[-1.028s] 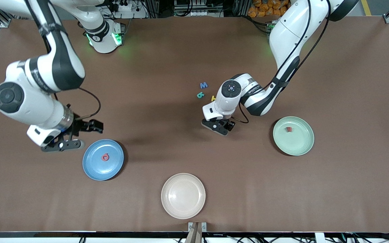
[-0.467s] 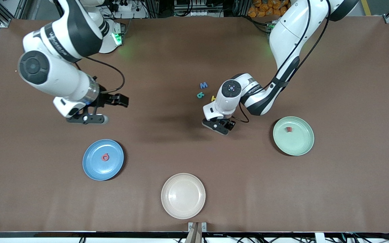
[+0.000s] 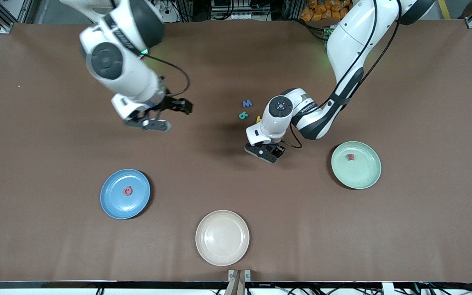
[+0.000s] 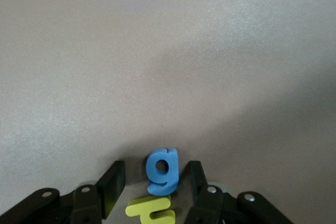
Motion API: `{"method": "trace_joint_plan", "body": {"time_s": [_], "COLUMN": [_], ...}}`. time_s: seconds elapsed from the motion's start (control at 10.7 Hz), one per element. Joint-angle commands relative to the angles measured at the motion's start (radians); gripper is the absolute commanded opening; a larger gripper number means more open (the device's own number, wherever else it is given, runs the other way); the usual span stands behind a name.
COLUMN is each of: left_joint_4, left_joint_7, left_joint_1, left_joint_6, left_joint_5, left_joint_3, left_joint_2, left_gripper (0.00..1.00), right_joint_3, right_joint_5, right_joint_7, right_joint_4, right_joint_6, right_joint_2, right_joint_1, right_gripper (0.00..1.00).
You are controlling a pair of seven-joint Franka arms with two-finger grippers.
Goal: Sort uppercase to blue plate, lowercase to green plate
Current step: 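Grasp the blue g with the left gripper while the right gripper withdraws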
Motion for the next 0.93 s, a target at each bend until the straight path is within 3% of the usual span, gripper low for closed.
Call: {"method": "trace_joint_plan", "body": {"time_s": [0.0, 0.28, 0.37, 0.65, 0.84], "left_joint_4": [-0.028, -0.026, -0.026, -0.025, -0.025], "left_joint_7": [-0.034, -0.033, -0.030, -0.022, -0.002], "left_joint_1": [-0.002, -0.001, -0.001, 0.002, 0.009], "left_joint_6": [0.012, 0.011, 0.011, 0.011, 0.009], "left_joint_5": [0.050, 0.065, 0.065, 0.065, 0.065], "left_joint_3": [0.002, 0.002, 0.002, 0.002, 0.002], "left_joint_2": [-0.003, 0.003, 0.003, 0.003, 0.003], "left_gripper": [0.48, 0.38, 0.34, 0.09, 0.05], "right_joint_3": [0.007, -0.003, -0.009, -0.133, -0.168], "right_joint_5": [0.010, -0.010, -0.057, -0.112, -0.113], "right_joint_7": [0.159, 0.285, 0.357, 0.467, 0.511], "right_joint_4": [-0.166, -0.225, -0.225, -0.220, -0.220], "right_joint_6": [0.184, 0.268, 0.291, 0.357, 0.398], "right_joint_2": [-0.025, 0.014, 0.045, 0.119, 0.146], "right_joint_1": [0.082, 0.190, 0.227, 0.391, 0.438], "right_gripper": [1.00, 1.00, 1.00, 1.00, 0.99]}}
